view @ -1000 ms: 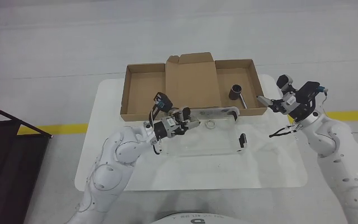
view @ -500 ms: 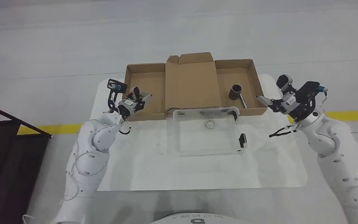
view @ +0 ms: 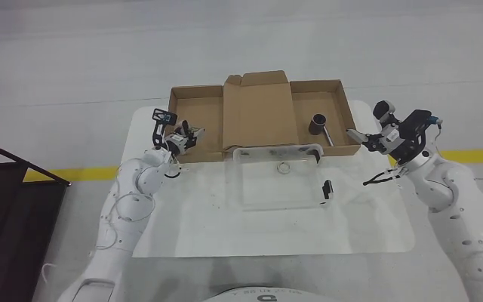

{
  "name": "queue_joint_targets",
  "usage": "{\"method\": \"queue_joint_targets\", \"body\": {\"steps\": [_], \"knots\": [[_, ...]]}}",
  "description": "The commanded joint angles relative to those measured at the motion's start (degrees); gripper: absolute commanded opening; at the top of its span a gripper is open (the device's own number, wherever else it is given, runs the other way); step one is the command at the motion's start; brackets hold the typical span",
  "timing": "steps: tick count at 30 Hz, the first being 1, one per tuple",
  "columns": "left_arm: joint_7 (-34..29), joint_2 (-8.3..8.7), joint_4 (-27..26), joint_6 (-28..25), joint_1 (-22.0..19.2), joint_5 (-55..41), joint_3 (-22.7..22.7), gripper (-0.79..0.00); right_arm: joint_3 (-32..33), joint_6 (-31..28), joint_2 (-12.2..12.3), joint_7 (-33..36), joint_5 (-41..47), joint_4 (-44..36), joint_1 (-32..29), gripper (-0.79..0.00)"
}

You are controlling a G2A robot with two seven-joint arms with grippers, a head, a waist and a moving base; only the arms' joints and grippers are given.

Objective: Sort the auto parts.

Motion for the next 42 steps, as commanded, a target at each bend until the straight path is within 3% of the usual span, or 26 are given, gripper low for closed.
{"method": "queue_joint_targets", "body": {"steps": [1, 19, 25, 30, 35, 42], "knots": [[-0.38, 0.00, 0.09, 1.01, 0.00, -0.10, -0.02, 0.000, 0.00, 0.00, 0.00, -0.01, 0.00, 0.00, 0.00, 0.000], [0.11, 0.01, -0.53, 1.10, 0.16, 0.04, -0.02, 0.000, -0.08, 0.30, -0.02, 0.34, -0.10, 0.08, -0.04, 0.000], [11.59, 0.63, -9.54, 1.10, 6.19, 0.09, -3.57, 0.000, -4.05, 0.66, -0.34, 11.28, 0.10, -1.94, 2.71, 0.000], [17.93, 1.27, -14.84, 0.56, 12.19, -3.23, -8.96, 0.000, -5.24, -4.60, -0.05, 13.58, -6.68, -6.00, 2.44, 0.000], [20.72, 1.59, -15.35, 0.52, 15.56, -5.60, -12.38, 0.000, -3.18, -13.04, 0.40, 11.13, -4.86, -7.30, 1.13, 0.000], [20.72, 1.59, -15.35, 0.52, 15.56, -5.60, -12.38, 0.000, -3.18, -13.04, 0.40, 11.13, -4.86, -7.30, 1.13, 0.000]]}}
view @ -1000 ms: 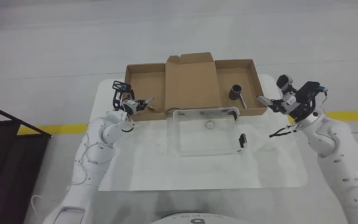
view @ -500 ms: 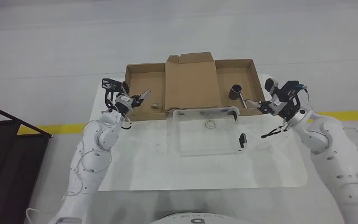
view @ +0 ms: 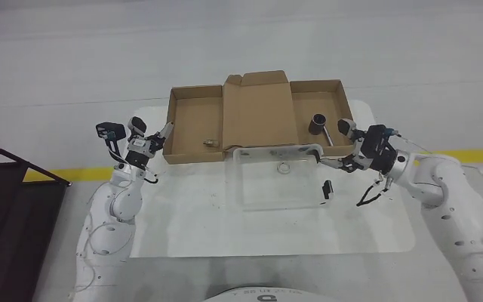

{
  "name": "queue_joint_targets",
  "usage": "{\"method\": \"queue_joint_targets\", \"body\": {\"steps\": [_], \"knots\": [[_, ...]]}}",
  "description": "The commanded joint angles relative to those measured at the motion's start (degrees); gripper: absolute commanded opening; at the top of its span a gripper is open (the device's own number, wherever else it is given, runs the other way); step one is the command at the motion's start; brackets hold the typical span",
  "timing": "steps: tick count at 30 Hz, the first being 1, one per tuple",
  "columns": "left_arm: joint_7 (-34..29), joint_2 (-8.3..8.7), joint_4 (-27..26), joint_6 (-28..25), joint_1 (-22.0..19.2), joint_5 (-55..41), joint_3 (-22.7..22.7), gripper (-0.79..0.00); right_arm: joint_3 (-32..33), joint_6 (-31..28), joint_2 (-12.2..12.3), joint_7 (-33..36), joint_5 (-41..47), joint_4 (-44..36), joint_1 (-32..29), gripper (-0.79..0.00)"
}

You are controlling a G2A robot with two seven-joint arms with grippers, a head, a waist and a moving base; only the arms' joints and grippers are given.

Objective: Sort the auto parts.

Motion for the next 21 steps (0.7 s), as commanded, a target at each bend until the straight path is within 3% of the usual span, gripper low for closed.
{"method": "queue_joint_targets", "body": {"steps": [1, 4, 6, 8, 10, 12, 17, 21], "knots": [[0.00, 0.00, 0.00, 0.01, 0.00, 0.00, -0.01, 0.000, 0.00, -0.01, 0.00, 0.00, 0.00, 0.00, 0.00, 0.000], [0.00, 0.00, 0.00, 0.01, 0.00, 0.00, -0.01, 0.000, -3.44, -0.65, -0.25, 4.84, 3.64, 2.85, 1.74, 0.000], [0.00, 0.00, 0.00, 0.01, 0.00, 0.00, -0.01, 0.000, -7.15, -0.57, -0.40, 12.91, 5.67, 3.22, 4.90, -0.135], [0.00, 0.00, 0.00, 0.01, 0.00, 0.00, -0.01, 0.000, -10.32, -1.07, -0.51, 19.32, 7.60, 2.04, 6.65, -0.154], [0.00, 0.00, 0.00, 0.01, 0.00, 0.00, -0.01, 0.000, -12.90, -0.57, -0.50, 26.17, 7.61, 0.70, 7.77, -0.320], [0.00, 0.00, 0.00, 0.01, 0.00, 0.00, -0.01, 0.000, -15.01, 0.88, -0.52, 31.99, 7.84, -0.80, 8.41, -0.397], [0.00, 0.00, 0.00, 0.01, 0.00, 0.00, -0.01, 0.000, -18.05, 9.61, -0.67, 43.14, 7.37, -4.42, 9.64, -0.409], [0.00, 0.00, 0.00, 0.01, 0.00, 0.00, -0.01, 0.000, -20.89, 16.01, -1.25, 44.79, 5.69, -5.89, 9.87, -0.413]]}}
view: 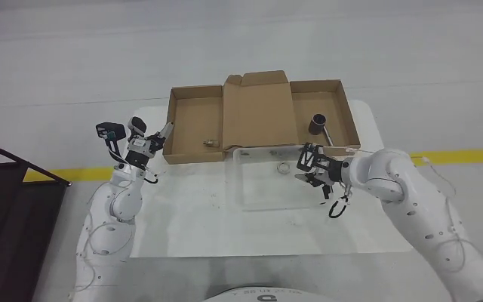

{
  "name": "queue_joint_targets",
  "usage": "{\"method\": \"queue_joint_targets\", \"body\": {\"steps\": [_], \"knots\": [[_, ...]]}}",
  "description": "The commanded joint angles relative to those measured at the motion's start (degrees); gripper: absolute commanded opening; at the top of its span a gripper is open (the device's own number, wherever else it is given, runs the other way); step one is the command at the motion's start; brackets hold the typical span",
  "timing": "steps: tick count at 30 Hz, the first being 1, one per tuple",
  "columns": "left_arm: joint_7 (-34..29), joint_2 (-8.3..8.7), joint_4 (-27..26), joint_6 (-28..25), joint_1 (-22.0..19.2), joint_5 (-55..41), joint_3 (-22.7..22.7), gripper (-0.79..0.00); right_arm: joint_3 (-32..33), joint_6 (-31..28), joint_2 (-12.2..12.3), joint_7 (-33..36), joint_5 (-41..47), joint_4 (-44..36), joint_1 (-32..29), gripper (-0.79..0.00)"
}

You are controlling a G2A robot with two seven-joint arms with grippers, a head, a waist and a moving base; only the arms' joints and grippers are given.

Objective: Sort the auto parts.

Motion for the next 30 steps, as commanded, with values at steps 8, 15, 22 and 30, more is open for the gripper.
{"method": "queue_joint_targets", "body": {"steps": [8, 15, 22, 30], "knots": [[0.00, 0.00, 0.00, 0.00, 0.00, 0.00, 0.00, 0.000, -7.01, 7.29, -1.67, -2.03, -3.75, 2.78, 2.07, -0.406], [0.00, 0.00, 0.00, 0.00, 0.00, 0.00, 0.00, 0.000, -10.77, 11.21, -3.21, -5.26, -3.97, 8.13, 5.38, -0.416], [0.00, 0.00, 0.00, 0.00, 0.00, 0.00, 0.00, 0.000, -13.03, 14.22, -4.58, -6.30, -1.67, 13.04, 8.12, -0.409], [0.00, 0.00, 0.00, 0.00, 0.00, 0.00, 0.00, 0.000, -15.30, 18.01, -5.97, -8.12, -1.57, 16.55, 9.94, -0.413]]}}
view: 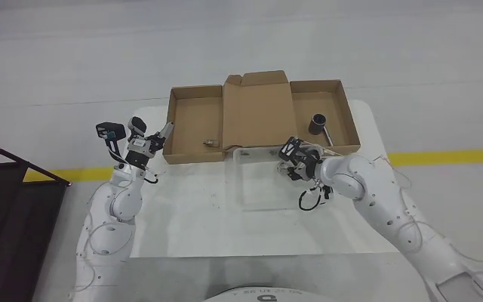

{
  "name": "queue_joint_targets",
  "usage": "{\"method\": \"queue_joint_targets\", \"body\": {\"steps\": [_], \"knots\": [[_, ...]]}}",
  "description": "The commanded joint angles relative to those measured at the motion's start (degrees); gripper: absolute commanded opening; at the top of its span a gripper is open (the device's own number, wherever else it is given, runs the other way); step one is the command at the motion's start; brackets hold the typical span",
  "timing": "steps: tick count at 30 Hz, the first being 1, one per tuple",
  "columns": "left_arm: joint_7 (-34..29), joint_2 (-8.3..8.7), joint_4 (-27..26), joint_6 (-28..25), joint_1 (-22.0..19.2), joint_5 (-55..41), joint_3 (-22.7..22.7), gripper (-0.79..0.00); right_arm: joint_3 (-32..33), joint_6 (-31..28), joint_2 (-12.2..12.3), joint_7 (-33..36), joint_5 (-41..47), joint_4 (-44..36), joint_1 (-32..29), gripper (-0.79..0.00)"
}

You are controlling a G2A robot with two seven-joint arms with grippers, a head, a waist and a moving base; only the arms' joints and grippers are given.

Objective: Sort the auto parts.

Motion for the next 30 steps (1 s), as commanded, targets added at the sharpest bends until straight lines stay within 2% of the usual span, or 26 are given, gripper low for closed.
{"method": "queue_joint_targets", "body": {"steps": [1, 11, 19, 25, 30], "knots": [[0.00, 0.00, 0.00, 0.00, 0.00, 0.00, 0.00, 0.000, -0.55, 1.97, -0.33, -0.73, -1.05, 0.63, 0.22, -0.416], [0.00, 0.00, 0.00, 0.00, 0.00, 0.00, 0.00, 0.000, -2.63, 6.16, -1.58, 0.09, -4.19, 2.78, 1.24, -0.440], [0.00, 0.00, 0.00, 0.00, 0.00, 0.00, 0.00, 0.000, -2.08, -0.42, -1.38, 1.50, -2.86, 1.45, 0.37, -0.471], [0.00, 0.00, 0.00, 0.00, 0.00, 0.00, 0.00, 0.000, -0.48, 1.05, -0.95, 2.79, -5.16, -0.27, -1.10, -0.489], [0.00, 0.00, 0.00, 0.00, 0.00, 0.00, 0.00, 0.000, -1.73, 1.00, -1.42, 4.60, -5.99, 0.80, -0.48, -0.514]]}}
